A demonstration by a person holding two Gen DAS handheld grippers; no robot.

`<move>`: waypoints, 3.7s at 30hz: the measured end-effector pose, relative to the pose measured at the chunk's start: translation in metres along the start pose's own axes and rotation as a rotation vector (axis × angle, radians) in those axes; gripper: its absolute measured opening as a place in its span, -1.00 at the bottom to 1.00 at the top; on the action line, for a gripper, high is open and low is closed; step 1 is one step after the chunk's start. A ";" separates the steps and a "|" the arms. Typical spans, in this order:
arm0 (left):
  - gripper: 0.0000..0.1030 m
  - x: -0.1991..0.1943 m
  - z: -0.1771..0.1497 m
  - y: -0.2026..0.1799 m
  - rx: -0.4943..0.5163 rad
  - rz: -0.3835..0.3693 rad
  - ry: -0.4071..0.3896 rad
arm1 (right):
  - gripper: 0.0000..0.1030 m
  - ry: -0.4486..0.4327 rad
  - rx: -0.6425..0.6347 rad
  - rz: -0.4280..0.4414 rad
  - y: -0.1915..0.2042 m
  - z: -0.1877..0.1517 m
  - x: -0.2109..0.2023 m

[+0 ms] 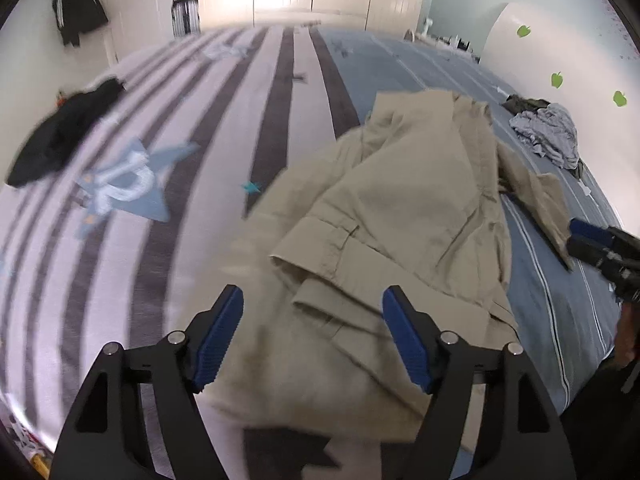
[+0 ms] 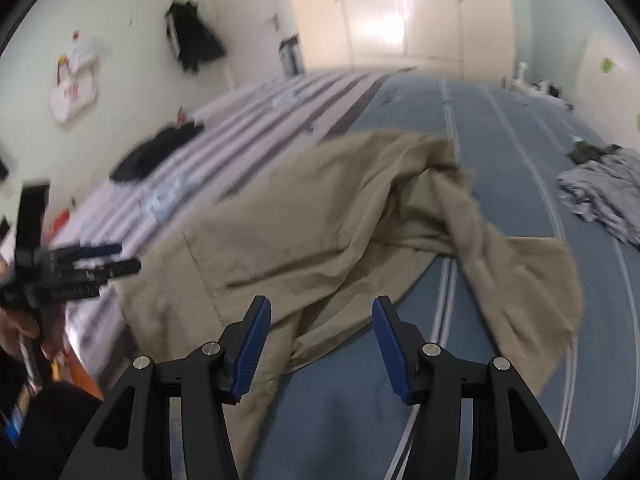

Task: Fold clothes

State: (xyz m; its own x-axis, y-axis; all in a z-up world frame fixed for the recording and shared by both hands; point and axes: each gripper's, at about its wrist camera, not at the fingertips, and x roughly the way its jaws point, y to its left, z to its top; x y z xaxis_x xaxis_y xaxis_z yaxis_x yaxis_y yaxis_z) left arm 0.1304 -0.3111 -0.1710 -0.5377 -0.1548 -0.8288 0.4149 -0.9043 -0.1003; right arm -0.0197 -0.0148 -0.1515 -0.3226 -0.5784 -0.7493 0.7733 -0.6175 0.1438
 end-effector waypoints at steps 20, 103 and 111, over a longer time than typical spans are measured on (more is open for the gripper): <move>-0.92 -0.009 0.024 -0.005 0.034 -0.072 -0.141 | -0.02 0.084 -0.196 0.169 0.023 -0.018 0.032; -0.97 -0.038 -0.086 -0.099 -0.049 0.209 -0.137 | -0.29 0.053 0.069 -0.154 -0.151 -0.073 -0.025; -0.95 -0.050 -0.065 -0.058 -0.037 0.233 -0.139 | -0.14 0.109 0.045 -0.091 -0.127 -0.073 -0.017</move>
State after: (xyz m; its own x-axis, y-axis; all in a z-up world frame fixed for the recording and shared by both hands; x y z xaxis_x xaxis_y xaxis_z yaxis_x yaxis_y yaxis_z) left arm 0.1806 -0.2256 -0.1597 -0.5189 -0.4123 -0.7488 0.5642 -0.8233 0.0623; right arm -0.0728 0.1127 -0.2048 -0.3268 -0.4589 -0.8262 0.7174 -0.6895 0.0992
